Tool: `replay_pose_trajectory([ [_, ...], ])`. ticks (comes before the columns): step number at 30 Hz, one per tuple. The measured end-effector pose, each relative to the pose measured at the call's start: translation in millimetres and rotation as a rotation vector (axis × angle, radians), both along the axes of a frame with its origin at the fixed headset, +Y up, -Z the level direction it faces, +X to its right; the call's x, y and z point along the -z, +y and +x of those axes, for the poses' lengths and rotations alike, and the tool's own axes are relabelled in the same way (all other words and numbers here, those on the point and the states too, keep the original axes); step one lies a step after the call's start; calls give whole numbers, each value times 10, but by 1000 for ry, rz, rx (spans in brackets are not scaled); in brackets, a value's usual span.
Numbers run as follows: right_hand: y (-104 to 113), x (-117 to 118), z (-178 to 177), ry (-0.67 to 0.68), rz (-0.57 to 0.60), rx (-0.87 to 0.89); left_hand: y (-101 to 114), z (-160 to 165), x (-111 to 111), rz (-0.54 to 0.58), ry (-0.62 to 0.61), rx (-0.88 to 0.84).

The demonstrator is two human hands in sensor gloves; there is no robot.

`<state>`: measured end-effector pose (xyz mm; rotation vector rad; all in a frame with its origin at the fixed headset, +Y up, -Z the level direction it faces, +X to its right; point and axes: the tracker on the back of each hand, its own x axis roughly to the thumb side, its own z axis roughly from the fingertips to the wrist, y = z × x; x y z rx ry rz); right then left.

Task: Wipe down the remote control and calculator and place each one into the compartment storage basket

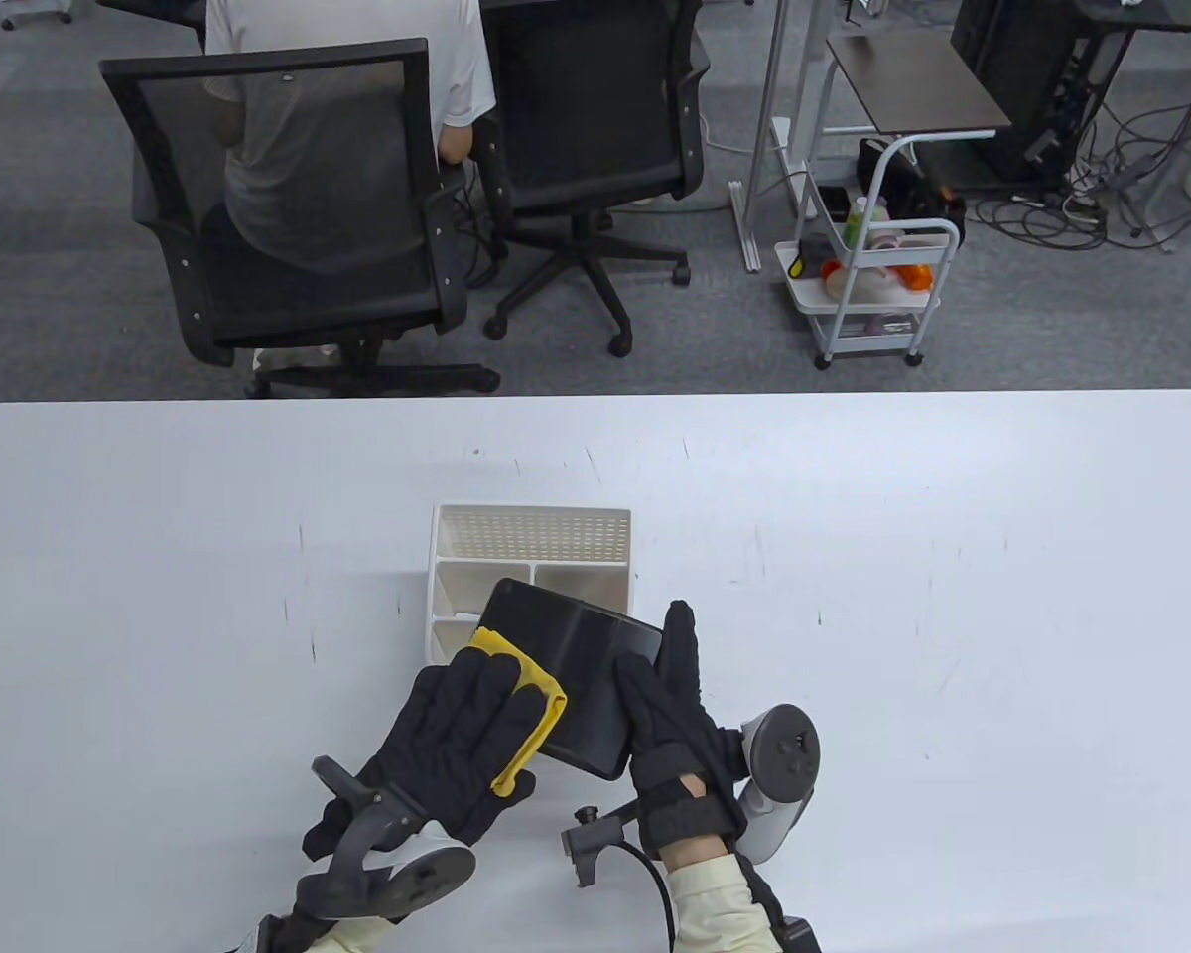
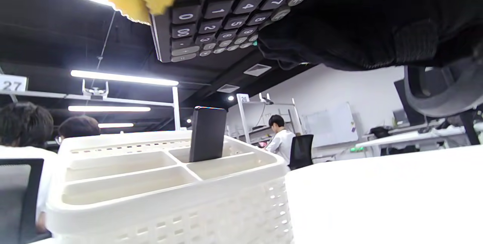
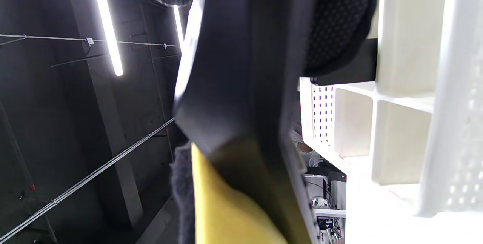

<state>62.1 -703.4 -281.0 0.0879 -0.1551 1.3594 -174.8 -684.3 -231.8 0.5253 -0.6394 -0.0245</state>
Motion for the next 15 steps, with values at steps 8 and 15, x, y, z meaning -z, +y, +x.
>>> replay_pose_trajectory([
  [8, 18, -14, 51, -31, -7, 12, 13, -67, 23, -32, 19, -33],
  [15, 23, -21, -20, 0, -5, -41, 51, -8, -20, -40, -65, -68],
])
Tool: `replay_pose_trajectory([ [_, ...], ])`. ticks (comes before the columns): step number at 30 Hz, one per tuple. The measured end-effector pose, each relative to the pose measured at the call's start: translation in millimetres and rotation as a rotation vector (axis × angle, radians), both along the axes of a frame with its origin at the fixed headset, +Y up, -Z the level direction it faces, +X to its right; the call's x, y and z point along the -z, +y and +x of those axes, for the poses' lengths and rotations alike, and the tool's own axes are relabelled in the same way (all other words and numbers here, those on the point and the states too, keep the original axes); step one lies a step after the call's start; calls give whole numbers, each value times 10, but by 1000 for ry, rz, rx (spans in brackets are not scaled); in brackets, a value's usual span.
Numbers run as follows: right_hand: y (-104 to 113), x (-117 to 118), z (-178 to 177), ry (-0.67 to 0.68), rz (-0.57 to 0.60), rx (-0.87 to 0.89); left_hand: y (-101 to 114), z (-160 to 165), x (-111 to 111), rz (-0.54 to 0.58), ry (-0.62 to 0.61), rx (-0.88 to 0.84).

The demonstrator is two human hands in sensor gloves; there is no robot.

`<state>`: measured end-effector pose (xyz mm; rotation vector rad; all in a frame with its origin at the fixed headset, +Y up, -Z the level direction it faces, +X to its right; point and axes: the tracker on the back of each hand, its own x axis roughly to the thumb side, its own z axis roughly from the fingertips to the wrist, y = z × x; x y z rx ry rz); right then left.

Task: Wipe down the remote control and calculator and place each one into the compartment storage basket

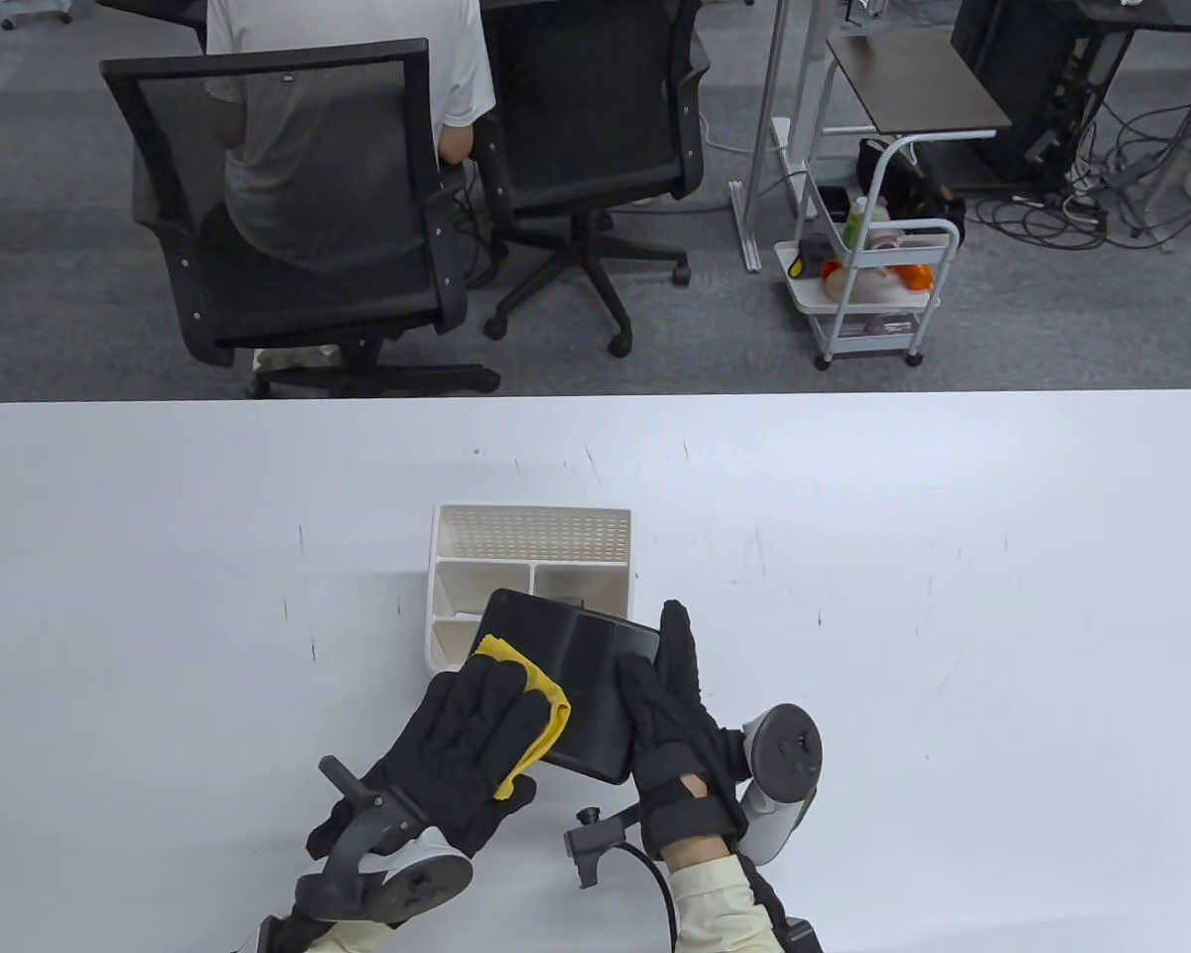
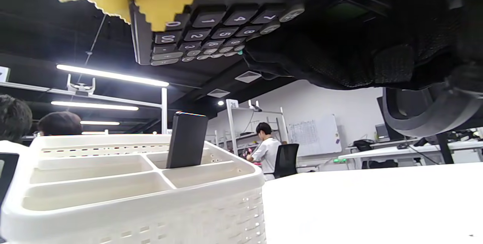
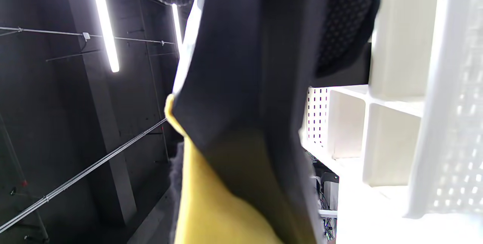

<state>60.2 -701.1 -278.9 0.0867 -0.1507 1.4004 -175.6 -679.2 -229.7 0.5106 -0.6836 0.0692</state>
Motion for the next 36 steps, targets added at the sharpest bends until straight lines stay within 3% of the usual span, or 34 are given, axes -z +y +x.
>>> replay_pose_trajectory([
  [3, 35, -7, 23, -10, 9, 11, 13, -116, 60, -38, 74, -17],
  [11, 8, -10, 5, -10, -4, -26, -18, -5, 12, -53, -18, -1],
  [16, 34, 0, -38, 49, 6, -91, -37, -57, 77, -134, 11, -59],
  [20, 54, -11, -16, -4, 16, -54, -31, -202, 135, -220, 81, -116],
  [24, 49, -15, -8, -7, 23, -49, -15, -151, 108, -204, 47, -110],
  [29, 57, -8, -118, 63, 49, -179, -44, -54, 89, -227, -3, -117],
  [36, 85, -10, -266, 163, 92, -223, -20, -259, 187, -254, 150, -164],
])
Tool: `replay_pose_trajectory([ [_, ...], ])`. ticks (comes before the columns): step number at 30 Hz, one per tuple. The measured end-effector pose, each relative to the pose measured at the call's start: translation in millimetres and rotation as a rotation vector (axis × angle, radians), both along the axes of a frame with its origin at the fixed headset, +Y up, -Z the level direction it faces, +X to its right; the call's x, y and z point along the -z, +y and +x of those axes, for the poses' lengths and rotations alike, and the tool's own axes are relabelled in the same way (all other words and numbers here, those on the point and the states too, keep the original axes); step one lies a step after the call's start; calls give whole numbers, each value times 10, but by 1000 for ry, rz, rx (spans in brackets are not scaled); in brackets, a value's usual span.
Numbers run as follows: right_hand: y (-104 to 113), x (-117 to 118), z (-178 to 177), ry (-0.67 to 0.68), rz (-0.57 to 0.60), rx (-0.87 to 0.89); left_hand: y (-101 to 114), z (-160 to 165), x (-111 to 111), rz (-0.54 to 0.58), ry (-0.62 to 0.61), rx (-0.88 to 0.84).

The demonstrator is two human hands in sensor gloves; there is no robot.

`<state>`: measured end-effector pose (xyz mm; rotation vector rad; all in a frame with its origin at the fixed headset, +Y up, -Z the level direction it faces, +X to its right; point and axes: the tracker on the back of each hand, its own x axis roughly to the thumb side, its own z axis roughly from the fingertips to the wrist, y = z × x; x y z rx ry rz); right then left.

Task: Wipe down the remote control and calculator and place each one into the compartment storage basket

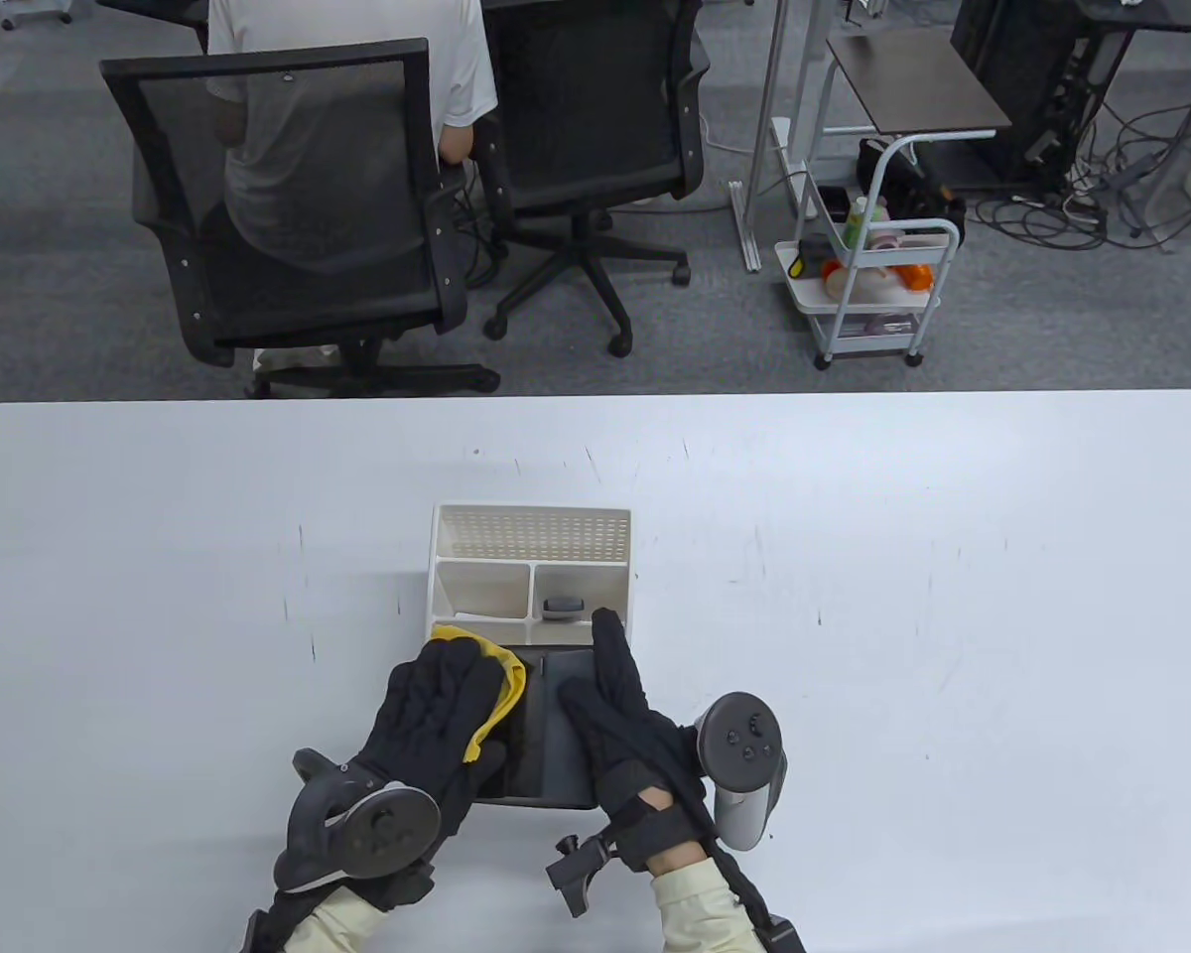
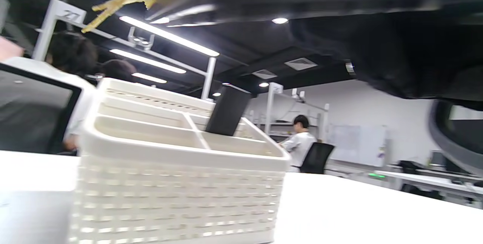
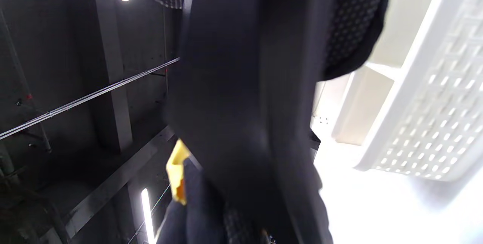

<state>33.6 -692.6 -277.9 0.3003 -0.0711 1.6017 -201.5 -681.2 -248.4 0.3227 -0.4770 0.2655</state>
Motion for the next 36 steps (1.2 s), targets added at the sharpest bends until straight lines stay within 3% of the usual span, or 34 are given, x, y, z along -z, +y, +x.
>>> replay_pose_trajectory([
  [3, 1, -4, -18, 3, 17, -22, -1, -11, 8, -17, 1, -8],
  [8, -16, -4, -35, 30, 29, -84, 5, 68, -27, -33, -126, -110],
  [11, -6, 1, -44, 57, 48, -107, 24, 15, -4, -67, -80, -160],
  [15, 15, -11, -57, 40, 72, -127, -1, -114, 54, -90, 23, -86],
  [22, -31, -15, -161, 99, 90, -202, 44, -41, 17, -106, -146, -247],
  [30, -19, -6, -109, 88, 81, -145, 0, -169, 78, -128, -3, -173],
  [36, -63, -16, -163, 96, 79, -200, 28, 14, 6, -121, -160, -258],
])
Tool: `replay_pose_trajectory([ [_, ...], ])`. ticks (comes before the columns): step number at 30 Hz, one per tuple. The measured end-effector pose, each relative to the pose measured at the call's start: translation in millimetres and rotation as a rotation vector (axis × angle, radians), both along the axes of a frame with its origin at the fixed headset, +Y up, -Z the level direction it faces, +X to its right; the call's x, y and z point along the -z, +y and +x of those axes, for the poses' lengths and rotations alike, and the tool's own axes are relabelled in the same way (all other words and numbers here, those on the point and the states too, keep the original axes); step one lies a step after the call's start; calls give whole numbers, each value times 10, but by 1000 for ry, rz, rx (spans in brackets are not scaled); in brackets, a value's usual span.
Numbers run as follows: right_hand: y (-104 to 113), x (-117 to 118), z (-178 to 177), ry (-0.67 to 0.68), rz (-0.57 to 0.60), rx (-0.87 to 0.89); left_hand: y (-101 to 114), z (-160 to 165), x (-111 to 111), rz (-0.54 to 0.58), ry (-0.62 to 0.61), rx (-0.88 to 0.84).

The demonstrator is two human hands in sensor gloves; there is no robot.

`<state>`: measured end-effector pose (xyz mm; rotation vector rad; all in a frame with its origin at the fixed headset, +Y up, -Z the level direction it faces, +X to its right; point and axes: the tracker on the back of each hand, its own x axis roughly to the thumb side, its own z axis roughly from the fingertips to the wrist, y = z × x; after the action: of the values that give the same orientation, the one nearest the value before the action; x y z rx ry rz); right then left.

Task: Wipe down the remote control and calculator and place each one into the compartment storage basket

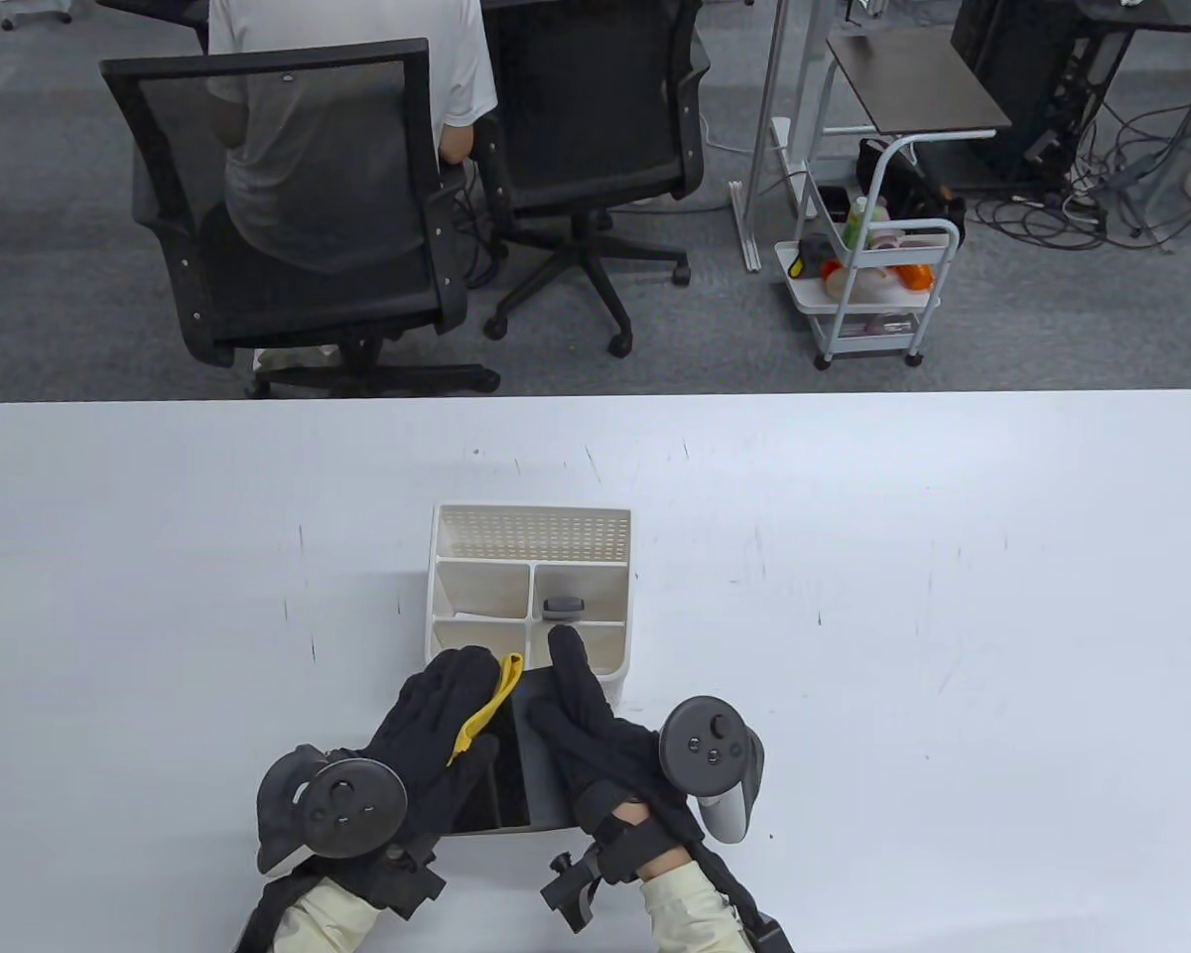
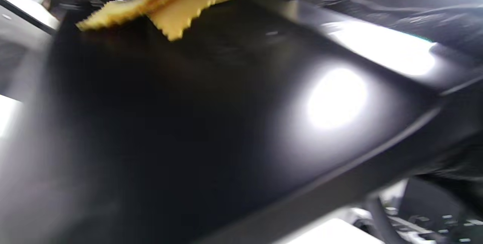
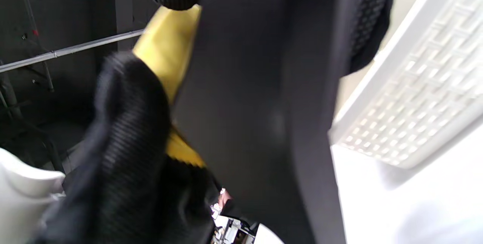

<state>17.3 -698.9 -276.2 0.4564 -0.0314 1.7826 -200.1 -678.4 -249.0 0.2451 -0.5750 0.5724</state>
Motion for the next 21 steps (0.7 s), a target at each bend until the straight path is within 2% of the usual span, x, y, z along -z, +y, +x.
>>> replay_pose_trajectory([
  [5, -9, -3, -26, 16, -10, 11, 21, 44, -55, 62, -19, 16],
  [11, -5, -8, -84, 55, 9, -35, 18, 2, -4, 13, 6, 6],
  [16, 3, 9, -16, 15, -8, 62, 2, -82, 13, 44, 39, 22],
  [21, -8, 20, 72, -33, -23, 131, -11, 60, -54, 135, 23, 133],
])
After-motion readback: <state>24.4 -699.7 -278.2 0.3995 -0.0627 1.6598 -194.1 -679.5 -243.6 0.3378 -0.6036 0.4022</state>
